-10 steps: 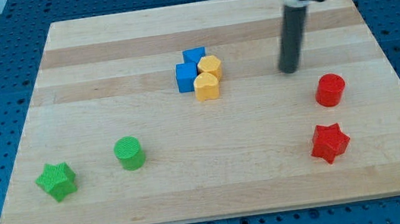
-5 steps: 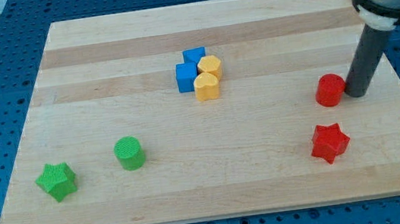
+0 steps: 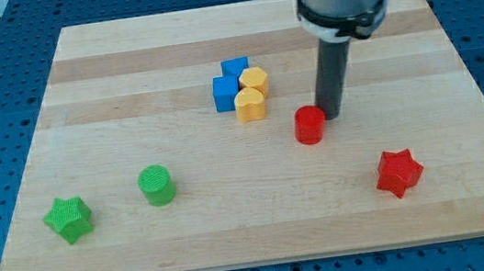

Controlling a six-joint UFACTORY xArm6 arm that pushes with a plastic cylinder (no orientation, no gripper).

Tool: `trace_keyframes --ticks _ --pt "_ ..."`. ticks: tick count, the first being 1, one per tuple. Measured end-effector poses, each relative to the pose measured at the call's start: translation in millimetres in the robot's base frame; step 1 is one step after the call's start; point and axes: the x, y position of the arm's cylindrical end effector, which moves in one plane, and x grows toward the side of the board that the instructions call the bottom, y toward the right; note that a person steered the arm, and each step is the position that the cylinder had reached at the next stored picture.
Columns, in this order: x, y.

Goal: Move red circle closer to the blue triangle

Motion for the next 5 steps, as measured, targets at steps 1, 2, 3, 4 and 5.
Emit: trace_keyframes --ticks 1,2,3,4,5 --pt "10.3 -7.1" --pt "32.1 -8.7" --pt "53.5 -12.4" --pt "66.5 -35.5" --pt "74.0 -65.8"
